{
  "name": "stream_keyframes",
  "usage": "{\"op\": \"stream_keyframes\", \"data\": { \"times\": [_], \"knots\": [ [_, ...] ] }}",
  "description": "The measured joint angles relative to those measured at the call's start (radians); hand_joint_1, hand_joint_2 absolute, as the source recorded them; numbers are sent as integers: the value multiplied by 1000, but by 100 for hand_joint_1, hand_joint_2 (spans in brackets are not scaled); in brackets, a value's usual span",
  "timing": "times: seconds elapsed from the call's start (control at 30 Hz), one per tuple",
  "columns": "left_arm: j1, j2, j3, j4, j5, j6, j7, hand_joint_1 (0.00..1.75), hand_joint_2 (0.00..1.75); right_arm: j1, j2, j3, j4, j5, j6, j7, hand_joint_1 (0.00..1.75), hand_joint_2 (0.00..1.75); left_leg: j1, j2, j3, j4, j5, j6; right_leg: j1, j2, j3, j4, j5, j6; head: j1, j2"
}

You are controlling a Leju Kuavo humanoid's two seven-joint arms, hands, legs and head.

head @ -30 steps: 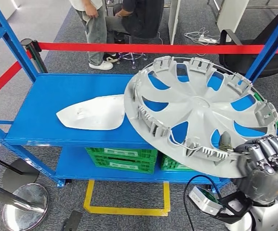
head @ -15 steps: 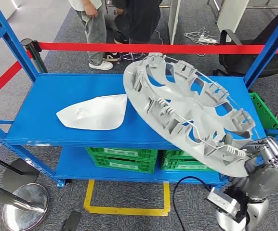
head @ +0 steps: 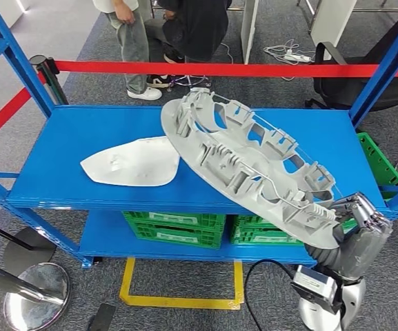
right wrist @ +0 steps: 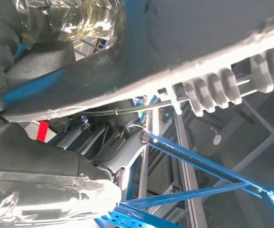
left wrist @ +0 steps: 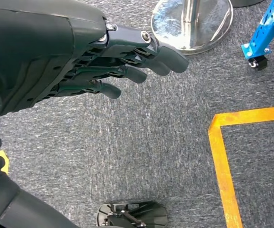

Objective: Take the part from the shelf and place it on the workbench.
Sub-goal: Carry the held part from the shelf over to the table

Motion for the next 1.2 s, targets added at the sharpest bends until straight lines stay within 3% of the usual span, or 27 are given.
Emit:
{"op": "stream_keyframes", "data": {
  "times": [0.33,0.47,0.53,0.6,0.67,0.7,0.73,0.77,0.83,0.9,1.0,1.07,1.1,1.2],
  "knots": [
    [3,3,2,0,3,25,5,0,175,23,-29,2,0,-87,2,8,175,175,-6,0,-1,4,-3,5,-7,0,0,-1,1,3,0,0],
    [6,5,3,0,4,27,6,0,175,37,-34,0,-1,-80,0,7,175,175,-11,0,-2,6,-4,13,-11,0,2,-5,4,11,-1,0],
    [5,5,3,0,4,28,6,0,175,43,-34,-1,-6,-73,0,4,175,175,-5,2,3,-6,3,23,-11,0,-3,0,-3,16,0,0],
    [5,4,3,0,5,29,6,0,175,47,-38,-2,-10,-76,1,9,175,175,2,4,7,-17,10,31,-9,-1,-37,68,-44,18,4,0],
    [6,3,4,0,7,29,6,0,175,50,-45,-2,-11,-89,6,25,175,175,1,5,7,-18,10,33,-9,-2,-104,206,-106,20,6,0],
    [7,3,4,0,8,29,6,0,175,53,-48,-2,-11,-98,6,35,175,175,2,5,7,-18,9,33,-9,-2,-132,261,-124,21,6,0],
    [9,3,5,0,10,29,6,0,175,56,-50,-4,-12,-105,5,44,175,175,2,6,7,-18,8,32,-10,-2,-145,284,-122,22,6,0],
    [10,2,6,0,11,29,6,0,175,60,-51,-5,-13,-110,4,51,175,175,3,5,8,-17,7,30,-10,-2,-137,262,-99,22,6,0],
    [13,1,8,0,13,29,6,0,175,63,-51,-10,-16,-109,1,57,175,175,4,5,14,-15,1,21,-12,-5,-74,131,-29,22,6,0],
    [14,2,10,0,13,28,5,0,175,64,-51,-14,-19,-105,1,58,175,175,2,4,16,-11,-3,7,-11,-5,-18,23,4,15,6,0],
    [14,3,11,0,14,28,4,0,175,70,-48,-24,-21,-104,1,59,175,175,1,4,17,-13,-3,-8,-5,-1,-5,5,1,-5,1,0],
    [14,3,11,0,15,28,4,0,175,73,-46,-29,-25,-114,1,53,175,175,4,5,11,8,-22,-17,-5,-1,-1,0,3,-20,-1,0],
    [14,3,11,0,15,29,4,0,175,74,-44,-30,-29,-123,1,45,175,175,5,5,-6,46,-47,-21,-6,-2,1,-3,4,-26,-3,0],
    [16,3,11,0,11,30,4,0,175,78,-36,-31,-46,-142,-1,11,175,175,6,5,-97,238,-134,-26,-4,-3,2,-4,3,-35,-7,0]
  ]
}}
